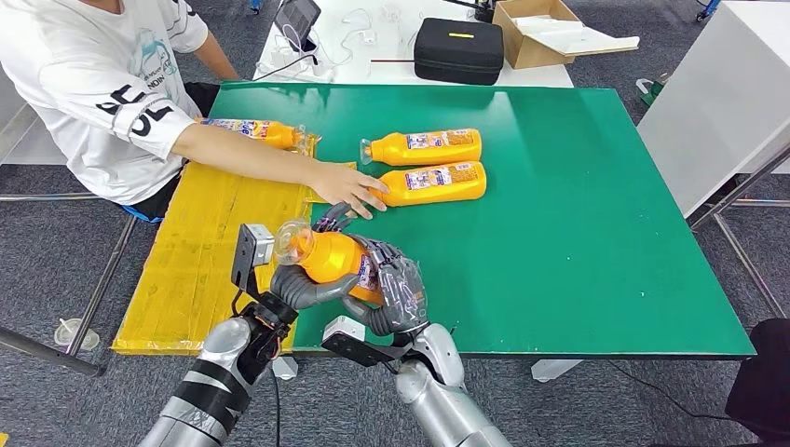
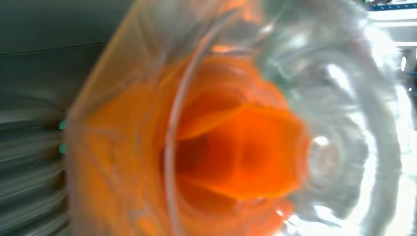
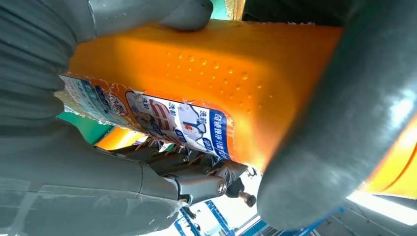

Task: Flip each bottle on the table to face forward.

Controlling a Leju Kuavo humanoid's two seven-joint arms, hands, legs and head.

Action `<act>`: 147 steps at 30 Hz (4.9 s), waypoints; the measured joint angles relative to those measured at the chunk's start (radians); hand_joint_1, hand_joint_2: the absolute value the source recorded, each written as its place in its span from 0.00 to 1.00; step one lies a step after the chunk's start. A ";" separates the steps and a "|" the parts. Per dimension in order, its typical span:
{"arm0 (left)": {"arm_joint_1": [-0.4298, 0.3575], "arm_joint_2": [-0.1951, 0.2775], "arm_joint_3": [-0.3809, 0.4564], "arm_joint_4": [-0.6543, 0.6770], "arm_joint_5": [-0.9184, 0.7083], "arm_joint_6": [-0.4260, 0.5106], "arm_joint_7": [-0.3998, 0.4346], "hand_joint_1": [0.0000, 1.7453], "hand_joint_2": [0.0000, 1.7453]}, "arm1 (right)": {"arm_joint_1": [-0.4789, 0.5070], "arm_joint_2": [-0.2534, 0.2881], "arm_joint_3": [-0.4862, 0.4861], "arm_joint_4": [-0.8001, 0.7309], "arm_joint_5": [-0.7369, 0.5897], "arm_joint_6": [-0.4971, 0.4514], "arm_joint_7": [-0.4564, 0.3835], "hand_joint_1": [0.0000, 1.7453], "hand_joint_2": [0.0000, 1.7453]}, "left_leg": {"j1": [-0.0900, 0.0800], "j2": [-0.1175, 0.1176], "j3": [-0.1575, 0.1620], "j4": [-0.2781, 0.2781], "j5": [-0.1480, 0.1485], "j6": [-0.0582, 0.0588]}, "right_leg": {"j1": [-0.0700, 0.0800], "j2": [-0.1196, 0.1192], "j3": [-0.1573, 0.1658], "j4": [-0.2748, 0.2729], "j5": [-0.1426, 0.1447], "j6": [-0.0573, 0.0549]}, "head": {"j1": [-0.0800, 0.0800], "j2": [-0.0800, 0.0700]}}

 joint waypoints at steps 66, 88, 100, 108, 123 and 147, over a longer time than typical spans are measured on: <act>0.084 -0.043 0.116 -0.264 -0.058 0.260 -0.066 1.00 1.00 | -0.007 -0.008 0.128 -0.115 -0.366 0.017 0.014 0.00 0.00 | 0.000 0.001 0.000 0.000 0.000 0.000 | 0.000 0.001 -0.001 0.000 0.000 0.000 | 0.000 0.000; -0.167 0.027 0.284 -0.097 -0.845 1.085 -0.095 1.00 1.00 | 0.118 -0.024 0.110 -0.605 -0.503 0.003 -0.102 0.00 0.00 | 0.000 0.000 0.000 0.000 0.000 0.000 | 0.000 0.001 0.000 0.000 0.000 0.000 | 0.000 0.000; -0.309 0.099 0.313 0.289 -1.344 1.056 0.092 1.00 1.00 | 0.117 -0.032 0.139 -0.620 -0.542 0.003 -0.102 0.00 0.00 | 0.000 0.001 0.000 0.000 0.001 -0.001 | 0.000 0.001 0.000 0.001 0.000 0.000 | 0.000 0.000; -0.338 0.150 0.273 0.409 -1.377 0.919 0.106 1.00 1.00 | 0.118 -0.045 0.160 -0.620 -0.575 0.004 -0.102 0.00 0.00 | 0.000 0.001 0.000 0.000 0.001 -0.001 | 0.000 0.001 -0.001 0.001 0.000 0.000 | 0.000 0.000; -0.341 0.201 0.234 0.479 -1.369 0.788 0.067 1.00 1.00 | 0.118 -0.066 0.174 -0.620 -0.612 0.022 -0.101 0.00 0.00 | 0.000 0.001 0.000 0.000 0.001 -0.001 | 0.000 0.001 -0.001 0.001 0.000 0.000 | 0.000 0.000; -0.336 0.206 0.036 0.554 -1.482 0.506 0.034 1.00 1.00 | 0.116 -0.069 0.173 -0.575 -0.667 0.117 -0.101 0.00 0.00 | 0.000 0.000 0.000 0.000 0.001 -0.001 | 0.000 0.001 -0.001 0.001 0.000 0.000 | 0.000 0.000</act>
